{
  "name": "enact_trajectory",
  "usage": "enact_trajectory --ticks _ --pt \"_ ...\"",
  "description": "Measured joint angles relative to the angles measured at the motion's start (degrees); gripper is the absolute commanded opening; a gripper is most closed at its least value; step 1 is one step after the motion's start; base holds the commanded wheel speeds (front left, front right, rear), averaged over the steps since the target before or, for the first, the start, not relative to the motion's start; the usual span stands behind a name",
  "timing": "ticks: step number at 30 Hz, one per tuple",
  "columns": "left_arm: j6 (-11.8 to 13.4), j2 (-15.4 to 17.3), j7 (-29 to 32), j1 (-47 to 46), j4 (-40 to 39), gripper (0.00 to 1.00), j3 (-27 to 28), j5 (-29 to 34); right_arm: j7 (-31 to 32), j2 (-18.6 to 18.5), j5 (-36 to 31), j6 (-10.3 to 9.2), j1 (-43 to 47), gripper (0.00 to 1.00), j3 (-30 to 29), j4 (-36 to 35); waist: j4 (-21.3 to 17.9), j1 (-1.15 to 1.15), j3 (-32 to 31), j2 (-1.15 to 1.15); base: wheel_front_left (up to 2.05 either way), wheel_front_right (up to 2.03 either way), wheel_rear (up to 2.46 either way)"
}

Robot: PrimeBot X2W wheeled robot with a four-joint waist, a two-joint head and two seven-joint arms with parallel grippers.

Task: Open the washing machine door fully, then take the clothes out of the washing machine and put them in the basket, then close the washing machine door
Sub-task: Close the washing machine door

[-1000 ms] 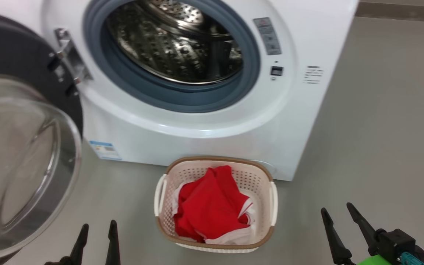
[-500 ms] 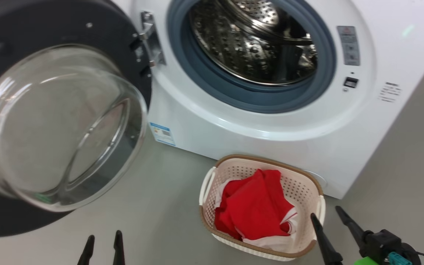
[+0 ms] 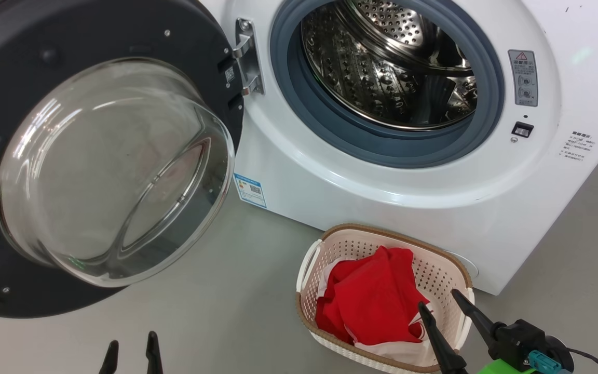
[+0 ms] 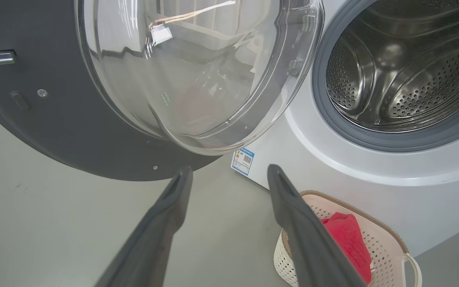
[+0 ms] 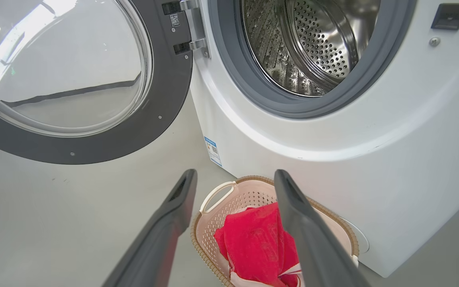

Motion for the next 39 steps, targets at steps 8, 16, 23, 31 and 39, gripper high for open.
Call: enact_trajectory --ticks 8,16,23,31,39 --pt "-0.67 -0.01 0.00 -0.13 -0.73 0.00 0.94 -1.22 0.00 -0.02 0.48 0.00 0.02 1.00 -0.40 0.07 -0.28 0.00 -0.19 0.00 0.00 0.00 0.00" --pt "-5.06 -0.05 0.01 -3.21 -5.13 0.00 7.32 0.76 0.00 1.32 0.48 0.00 0.57 1.00 -2.36 -0.57 -0.87 0.00 -1.08 0.00 0.00 0.00 0.00" --pt "-9.18 1.79 -0.08 -14.08 -14.79 0.00 17.01 7.06 0.00 1.64 0.29 0.00 2.08 1.00 -3.97 -1.41 -1.58 0.00 -0.77 0.00 0.00 0.00 0.00" --pt "-11.21 10.26 -0.25 -29.06 -13.08 0.00 25.70 2.47 0.00 1.90 -0.08 0.00 2.05 1.00 -4.82 -1.66 -2.81 0.00 0.66 0.00 0.00 0.00 0.00" --pt "-11.24 20.22 2.91 -41.45 9.67 0.00 34.32 -11.38 0.00 2.15 -0.16 0.00 1.42 1.00 -5.63 -2.04 -3.82 0.00 2.45 0.00 0.00 0.00 0.00"
